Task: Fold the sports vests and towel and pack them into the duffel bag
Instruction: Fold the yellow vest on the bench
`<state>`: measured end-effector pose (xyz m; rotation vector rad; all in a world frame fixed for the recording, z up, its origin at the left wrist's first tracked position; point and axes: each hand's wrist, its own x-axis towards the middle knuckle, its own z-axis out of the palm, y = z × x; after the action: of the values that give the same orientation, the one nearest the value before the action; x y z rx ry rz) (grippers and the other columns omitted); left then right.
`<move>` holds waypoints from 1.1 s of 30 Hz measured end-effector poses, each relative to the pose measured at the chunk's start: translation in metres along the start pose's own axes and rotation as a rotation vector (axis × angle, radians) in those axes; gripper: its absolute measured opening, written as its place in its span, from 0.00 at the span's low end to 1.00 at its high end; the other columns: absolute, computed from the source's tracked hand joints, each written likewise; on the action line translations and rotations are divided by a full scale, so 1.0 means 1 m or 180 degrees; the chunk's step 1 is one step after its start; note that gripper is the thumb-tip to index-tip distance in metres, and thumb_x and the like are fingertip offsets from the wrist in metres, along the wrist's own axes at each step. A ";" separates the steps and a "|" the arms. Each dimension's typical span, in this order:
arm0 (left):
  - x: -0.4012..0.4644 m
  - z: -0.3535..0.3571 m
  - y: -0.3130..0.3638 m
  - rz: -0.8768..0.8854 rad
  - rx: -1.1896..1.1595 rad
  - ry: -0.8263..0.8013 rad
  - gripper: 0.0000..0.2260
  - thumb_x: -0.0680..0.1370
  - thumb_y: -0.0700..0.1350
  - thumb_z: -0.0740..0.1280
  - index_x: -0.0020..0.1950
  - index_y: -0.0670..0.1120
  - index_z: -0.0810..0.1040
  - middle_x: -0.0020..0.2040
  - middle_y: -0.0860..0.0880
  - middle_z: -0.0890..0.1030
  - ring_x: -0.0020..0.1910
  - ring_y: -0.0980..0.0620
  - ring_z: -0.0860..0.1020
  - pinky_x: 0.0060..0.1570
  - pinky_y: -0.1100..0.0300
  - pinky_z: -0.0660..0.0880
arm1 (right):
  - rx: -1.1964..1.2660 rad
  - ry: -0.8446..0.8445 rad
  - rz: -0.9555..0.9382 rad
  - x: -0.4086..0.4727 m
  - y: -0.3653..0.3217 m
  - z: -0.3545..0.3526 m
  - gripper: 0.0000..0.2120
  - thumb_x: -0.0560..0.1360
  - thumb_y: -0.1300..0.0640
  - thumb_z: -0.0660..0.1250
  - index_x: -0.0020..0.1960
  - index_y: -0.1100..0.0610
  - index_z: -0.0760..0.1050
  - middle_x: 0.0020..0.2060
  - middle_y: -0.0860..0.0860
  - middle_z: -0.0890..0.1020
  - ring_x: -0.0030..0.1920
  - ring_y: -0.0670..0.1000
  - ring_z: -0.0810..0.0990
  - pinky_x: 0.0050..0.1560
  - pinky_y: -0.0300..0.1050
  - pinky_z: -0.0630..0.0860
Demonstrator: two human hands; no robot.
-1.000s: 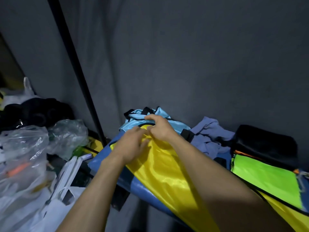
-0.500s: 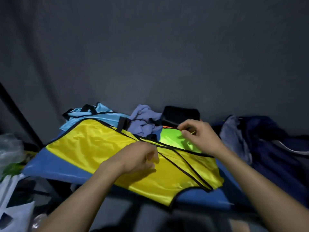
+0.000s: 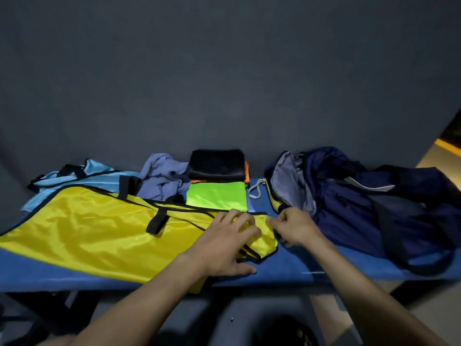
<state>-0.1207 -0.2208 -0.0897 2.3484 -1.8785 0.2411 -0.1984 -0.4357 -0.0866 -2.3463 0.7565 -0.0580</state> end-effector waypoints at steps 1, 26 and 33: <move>0.004 0.004 0.004 0.0013 0.0062 0.0039 0.29 0.72 0.70 0.65 0.67 0.56 0.69 0.67 0.53 0.68 0.67 0.47 0.65 0.66 0.49 0.66 | 0.0095 -0.0064 0.0074 0.000 0.001 0.003 0.22 0.78 0.44 0.69 0.33 0.57 0.71 0.28 0.56 0.81 0.33 0.60 0.85 0.39 0.55 0.84; 0.081 -0.009 -0.032 -0.0573 -0.1868 0.0422 0.06 0.83 0.51 0.67 0.50 0.49 0.79 0.42 0.55 0.78 0.41 0.53 0.75 0.42 0.54 0.70 | 0.2700 0.0033 -0.0368 0.001 -0.001 0.010 0.09 0.80 0.59 0.67 0.58 0.48 0.75 0.43 0.67 0.81 0.37 0.56 0.74 0.35 0.50 0.69; 0.096 0.003 -0.031 -0.0245 -0.1551 0.0189 0.05 0.84 0.53 0.61 0.49 0.55 0.68 0.44 0.55 0.72 0.45 0.51 0.69 0.45 0.53 0.67 | 0.2371 0.0335 -0.0563 -0.002 0.008 0.012 0.17 0.81 0.65 0.60 0.61 0.45 0.74 0.34 0.52 0.76 0.34 0.53 0.68 0.38 0.48 0.65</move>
<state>-0.0696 -0.3063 -0.0731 2.0475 -1.5913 -0.1405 -0.2013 -0.4325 -0.1004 -1.6926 0.4596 -0.4615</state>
